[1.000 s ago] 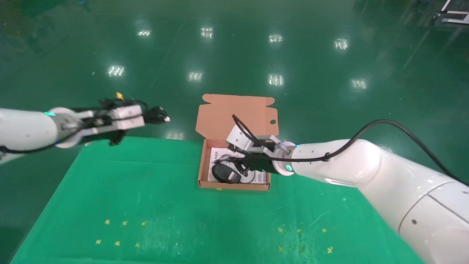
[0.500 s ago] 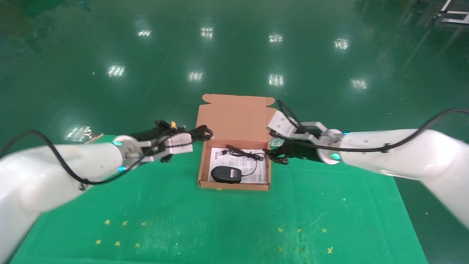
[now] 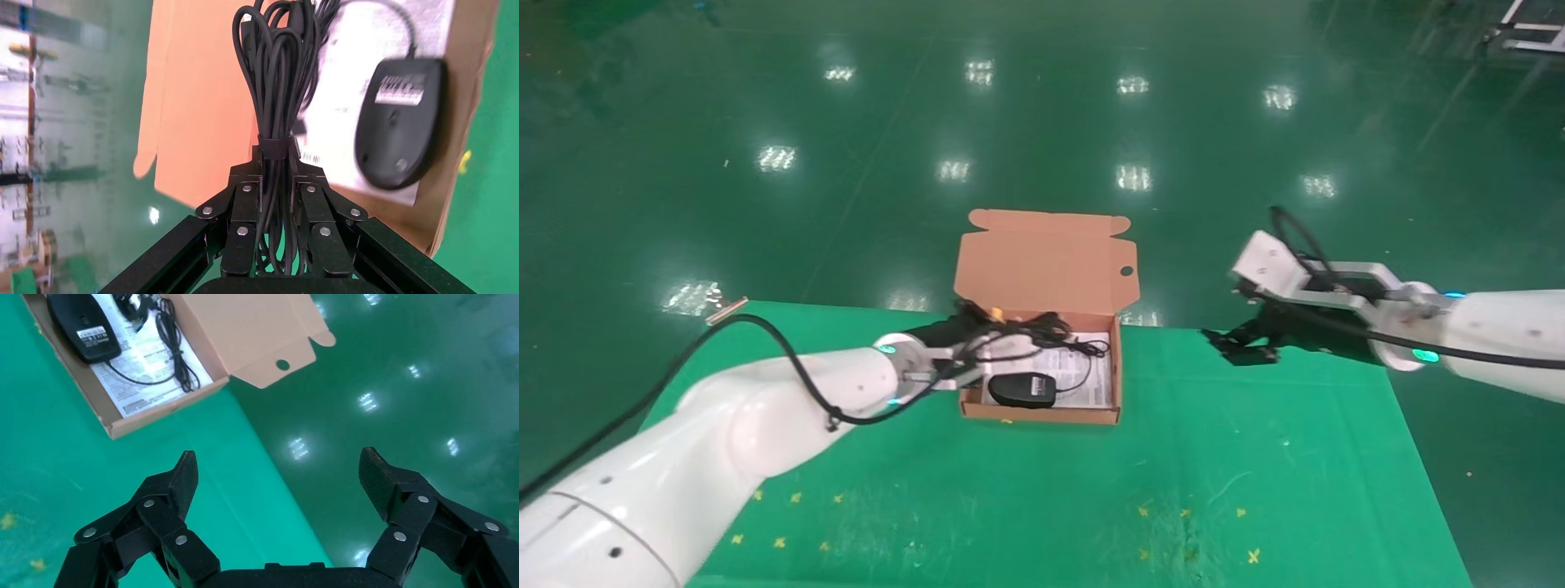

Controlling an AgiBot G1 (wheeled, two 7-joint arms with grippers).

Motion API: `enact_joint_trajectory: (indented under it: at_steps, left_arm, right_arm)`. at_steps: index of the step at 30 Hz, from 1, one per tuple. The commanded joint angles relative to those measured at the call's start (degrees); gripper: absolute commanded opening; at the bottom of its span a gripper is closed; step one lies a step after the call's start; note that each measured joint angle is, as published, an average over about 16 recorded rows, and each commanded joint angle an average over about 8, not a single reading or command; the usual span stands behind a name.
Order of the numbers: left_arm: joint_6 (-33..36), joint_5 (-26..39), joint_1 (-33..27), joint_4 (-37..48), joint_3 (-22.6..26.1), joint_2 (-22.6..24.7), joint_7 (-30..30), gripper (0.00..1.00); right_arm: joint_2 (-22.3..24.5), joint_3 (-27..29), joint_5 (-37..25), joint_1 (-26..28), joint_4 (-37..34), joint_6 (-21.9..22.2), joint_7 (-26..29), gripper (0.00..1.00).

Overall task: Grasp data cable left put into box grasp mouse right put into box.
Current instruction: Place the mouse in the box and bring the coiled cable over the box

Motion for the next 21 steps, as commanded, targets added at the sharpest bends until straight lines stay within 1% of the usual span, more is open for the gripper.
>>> enact_joint_trajectory:
  at_steps: [1, 8, 9, 13, 16, 17, 21]
  left_arm:
    - [-1.36, -2.45, 0.12, 1.08, 1.25, 0.78, 2.47, 0.00]
    - [-3.05, -11.81, -0.28, 2.21, 6.85, 1.02, 6.68, 0.00]
    - [-3.14, -12.98, -0.39, 2.24, 7.55, 1.03, 7.20, 0.02]
    - [-3.43, -16.60, -0.75, 2.30, 9.71, 1.12, 8.99, 0.52]
    - [-3.61, -17.87, -0.88, 2.36, 10.53, 1.19, 9.64, 0.90]
    - [-3.67, -18.07, -0.90, 2.38, 10.66, 1.21, 9.72, 1.00]
    - [-3.72, -18.09, -0.96, 2.34, 10.68, 1.17, 9.66, 1.00]
  right_arm:
    - [2.30, -0.46, -1.55, 0.58, 2.78, 0.06, 2.15, 1.00]
    - [6.00, -1.50, -7.59, 2.85, 8.80, -1.44, 9.81, 1.00]
    - [6.23, -1.62, -8.40, 3.04, 9.38, -1.59, 10.78, 1.00]
    - [6.80, -1.98, -10.87, 3.42, 11.05, -1.84, 13.65, 1.00]
    - [7.01, -2.11, -11.74, 3.54, 11.64, -1.89, 14.46, 1.00]
    - [7.07, -2.13, -11.88, 3.57, 11.76, -1.90, 14.56, 1.00]
    - [7.02, -2.17, -11.95, 3.60, 11.71, -1.92, 14.50, 1.00]
